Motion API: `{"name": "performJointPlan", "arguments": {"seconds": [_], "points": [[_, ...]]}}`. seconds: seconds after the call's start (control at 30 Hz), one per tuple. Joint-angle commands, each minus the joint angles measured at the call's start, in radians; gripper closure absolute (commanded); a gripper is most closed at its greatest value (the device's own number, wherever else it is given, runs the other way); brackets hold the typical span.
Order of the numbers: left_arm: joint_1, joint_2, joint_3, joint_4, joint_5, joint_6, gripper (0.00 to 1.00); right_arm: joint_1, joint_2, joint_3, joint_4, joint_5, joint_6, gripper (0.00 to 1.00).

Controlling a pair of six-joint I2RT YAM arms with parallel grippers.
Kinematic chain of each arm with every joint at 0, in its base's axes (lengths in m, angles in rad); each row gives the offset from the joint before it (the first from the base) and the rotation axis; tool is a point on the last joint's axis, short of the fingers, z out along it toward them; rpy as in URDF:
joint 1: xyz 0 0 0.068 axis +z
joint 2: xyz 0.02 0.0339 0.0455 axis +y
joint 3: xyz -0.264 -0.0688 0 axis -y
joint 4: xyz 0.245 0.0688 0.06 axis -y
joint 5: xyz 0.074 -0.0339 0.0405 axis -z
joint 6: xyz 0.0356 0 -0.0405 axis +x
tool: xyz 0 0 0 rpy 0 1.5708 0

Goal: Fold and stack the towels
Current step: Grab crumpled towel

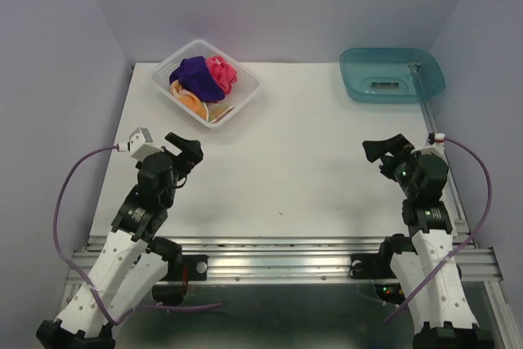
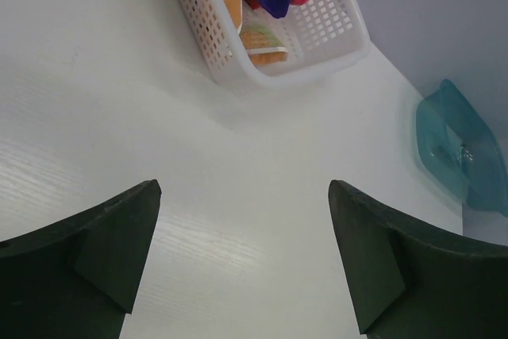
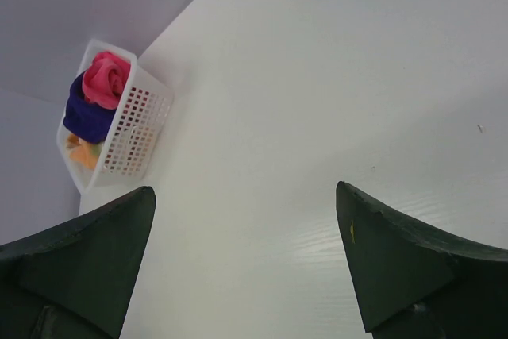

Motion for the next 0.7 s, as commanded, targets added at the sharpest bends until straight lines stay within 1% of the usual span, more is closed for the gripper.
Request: {"name": "performJointPlan", "arguments": {"seconds": [0.0, 0.1, 0.2, 0.33, 0.43, 0.47, 0.5, 0.53, 0.57, 0.6, 0.63, 0.67], "points": [[-0.003, 0.009, 0.036, 0.024, -0.036, 0.02, 0.01, 0.002, -0.013, 0.024, 0.042, -0.002, -0.006, 0.0], [-0.003, 0.006, 0.03, 0.04, -0.036, 0.04, 0.01, 0.002, -0.022, 0.021, 0.05, -0.022, 0.012, 0.0], [-0.003, 0.0, 0.025, 0.07, -0.045, 0.046, 0.01, 0.002, -0.022, -0.007, 0.115, -0.068, 0.029, 0.0], [-0.003, 0.041, 0.048, 0.144, -0.132, 0.067, 0.01, 0.002, -0.001, -0.004, 0.194, -0.076, 0.022, 0.0], [-0.001, 0.155, 0.129, 0.202, -0.195, 0.125, 0.01, 0.002, 0.028, 0.024, 0.169, -0.102, -0.026, 0.0], [-0.001, 0.237, 0.198, 0.204, -0.206, 0.162, 0.01, 0.002, 0.05, 0.037, 0.16, -0.1, -0.033, 0.0], [-0.001, 0.286, 0.236, 0.199, -0.217, 0.176, 0.01, 0.002, 0.059, 0.039, 0.151, -0.093, -0.04, 0.0], [0.002, 0.392, 0.282, 0.181, -0.237, 0.188, 0.01, 0.002, 0.074, 0.036, 0.152, -0.091, -0.046, 0.0], [0.005, 0.447, 0.331, 0.155, -0.244, 0.195, 0.01, 0.002, 0.082, 0.034, 0.152, -0.091, -0.052, 0.0], [0.01, 0.504, 0.435, 0.121, -0.249, 0.207, 0.01, 0.002, 0.09, 0.025, 0.152, -0.087, -0.067, 0.0], [0.016, 0.558, 0.482, 0.114, -0.249, 0.222, 0.01, 0.002, 0.096, 0.024, 0.152, -0.079, -0.072, 0.0], [0.025, 0.662, 0.567, 0.11, -0.245, 0.248, 0.01, 0.002, 0.099, 0.024, 0.152, -0.073, -0.078, 0.0]]}}
